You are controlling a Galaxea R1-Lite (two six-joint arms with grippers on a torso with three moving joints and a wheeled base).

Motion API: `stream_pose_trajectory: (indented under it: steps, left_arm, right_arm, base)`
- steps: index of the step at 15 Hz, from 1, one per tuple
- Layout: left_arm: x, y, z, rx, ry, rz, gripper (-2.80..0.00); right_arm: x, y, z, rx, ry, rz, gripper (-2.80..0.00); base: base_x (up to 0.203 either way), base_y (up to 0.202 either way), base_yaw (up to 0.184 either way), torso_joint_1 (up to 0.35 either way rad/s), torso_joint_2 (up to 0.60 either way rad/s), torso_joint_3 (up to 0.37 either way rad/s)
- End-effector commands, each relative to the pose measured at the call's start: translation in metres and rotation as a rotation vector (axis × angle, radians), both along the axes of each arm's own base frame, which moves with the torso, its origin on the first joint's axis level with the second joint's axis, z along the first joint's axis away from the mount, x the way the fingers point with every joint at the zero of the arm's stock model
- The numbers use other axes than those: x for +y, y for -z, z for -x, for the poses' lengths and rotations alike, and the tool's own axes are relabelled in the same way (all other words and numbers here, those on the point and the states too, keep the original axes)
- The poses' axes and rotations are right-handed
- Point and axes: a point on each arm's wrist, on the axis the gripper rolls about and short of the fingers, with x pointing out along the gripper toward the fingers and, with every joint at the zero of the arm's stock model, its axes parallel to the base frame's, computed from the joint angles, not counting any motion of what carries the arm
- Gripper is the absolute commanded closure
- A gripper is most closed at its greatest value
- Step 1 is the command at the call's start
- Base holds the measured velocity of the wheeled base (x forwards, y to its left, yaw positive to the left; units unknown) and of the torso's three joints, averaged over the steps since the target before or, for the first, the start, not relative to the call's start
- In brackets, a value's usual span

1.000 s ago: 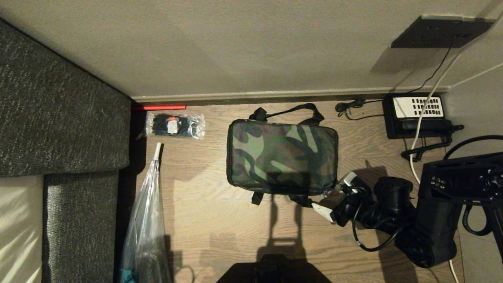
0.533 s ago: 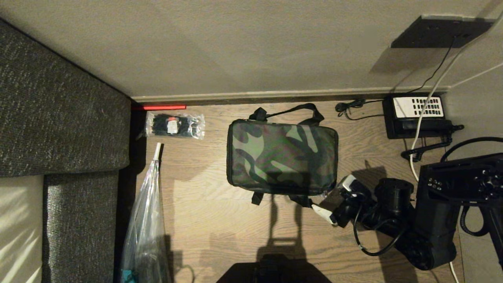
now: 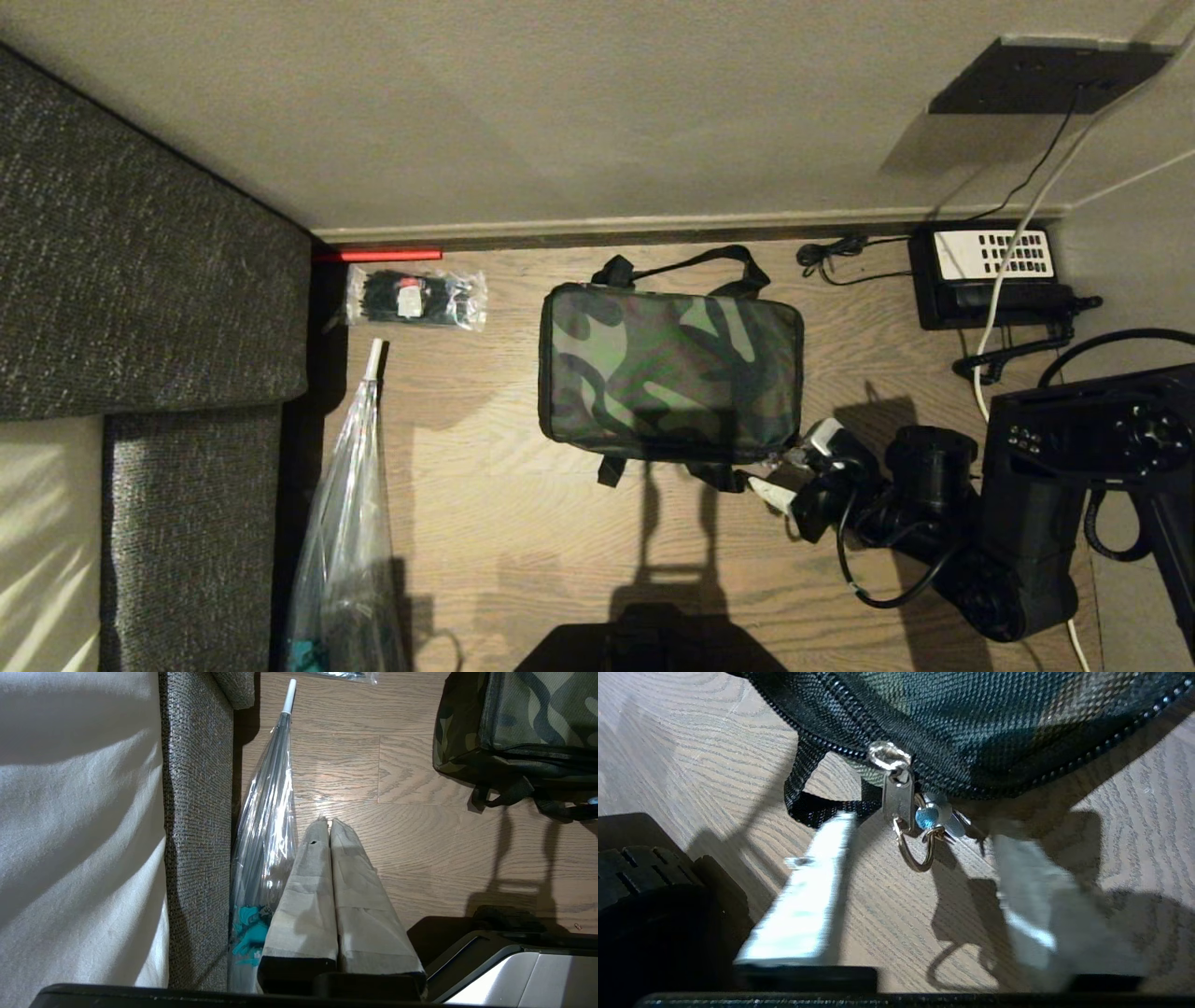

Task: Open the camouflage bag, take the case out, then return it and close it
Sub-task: Open the top of the storage box

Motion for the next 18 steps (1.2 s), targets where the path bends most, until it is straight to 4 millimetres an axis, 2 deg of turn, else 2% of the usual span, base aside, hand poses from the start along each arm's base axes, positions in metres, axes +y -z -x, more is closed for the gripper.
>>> stream_pose_trajectory:
  steps: [1,7,12,18]
  left_arm:
    - [0.0,0.001,0.0,0.002,-0.002,0.0,0.0]
    - [0.0,0.001,0.0,0.001,-0.001,0.0,0.0]
    - [0.0,0.001,0.0,0.0,-0.002,0.0,0.0]
    - [0.0,0.001,0.0,0.001,-0.001,0.0,0.0]
  right_arm:
    - [0.0,0.0,-0.001,-0.009,-0.004,0.0,0.0]
    - [-0.006,-0.002,0.001,-0.005,0.015,0.001,0.0]
    - [-0.03,-0.013,0.002,-0.022,0.078,-0.002,0.0]
    - [-0.059,-0.036,0.004,-0.074,0.15,-0.016,0.0]
  base:
    - [0.0,0.0,0.0,0.0,0.0,0.0]
    - [0.0,0.0,0.0,0.0,0.0,0.0]
    - [0.0,0.0,0.0,0.0,0.0,0.0]
    - [0.0,0.0,0.0,0.0,0.0,0.0]
